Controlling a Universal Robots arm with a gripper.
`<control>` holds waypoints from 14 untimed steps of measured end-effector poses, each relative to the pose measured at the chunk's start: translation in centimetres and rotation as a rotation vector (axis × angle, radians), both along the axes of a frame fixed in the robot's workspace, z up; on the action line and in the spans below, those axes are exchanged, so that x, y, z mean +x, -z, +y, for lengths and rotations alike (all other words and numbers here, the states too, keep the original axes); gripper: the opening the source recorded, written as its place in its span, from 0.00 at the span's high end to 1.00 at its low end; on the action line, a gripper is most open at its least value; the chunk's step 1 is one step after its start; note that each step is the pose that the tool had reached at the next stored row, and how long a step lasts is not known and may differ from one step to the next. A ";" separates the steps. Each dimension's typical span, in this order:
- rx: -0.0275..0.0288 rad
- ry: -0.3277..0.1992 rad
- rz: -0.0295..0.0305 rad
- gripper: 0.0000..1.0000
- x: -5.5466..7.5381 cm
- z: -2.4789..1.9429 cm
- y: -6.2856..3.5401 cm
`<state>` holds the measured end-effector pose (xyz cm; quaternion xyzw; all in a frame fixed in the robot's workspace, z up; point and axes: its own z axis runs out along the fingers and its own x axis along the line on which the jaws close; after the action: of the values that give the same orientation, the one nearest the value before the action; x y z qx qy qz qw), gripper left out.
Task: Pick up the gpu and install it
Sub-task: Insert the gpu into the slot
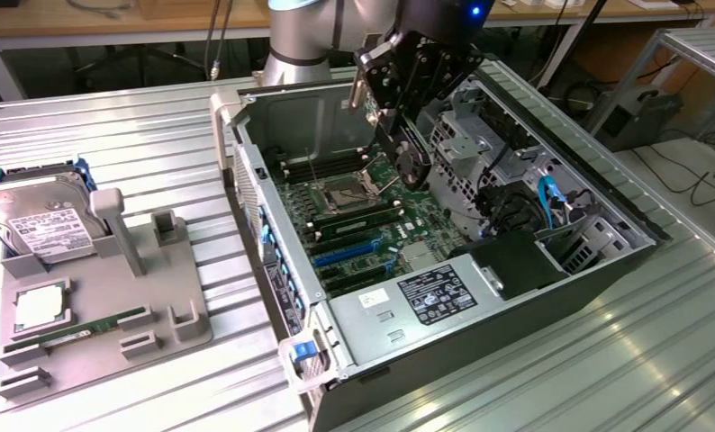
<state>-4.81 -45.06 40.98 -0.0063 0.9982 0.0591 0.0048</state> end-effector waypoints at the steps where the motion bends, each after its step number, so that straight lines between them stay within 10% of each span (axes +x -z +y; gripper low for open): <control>1: 0.0000 0.000 0.0000 0.74 0.0 0.00 0.00; 10: 0.0002 -0.006 -0.0001 0.74 1.3 0.00 0.23; 14: 0.0000 -0.121 -0.0006 0.74 1.9 0.00 0.82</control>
<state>-2.90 -45.06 40.16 -0.0665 0.9960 0.0592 0.0015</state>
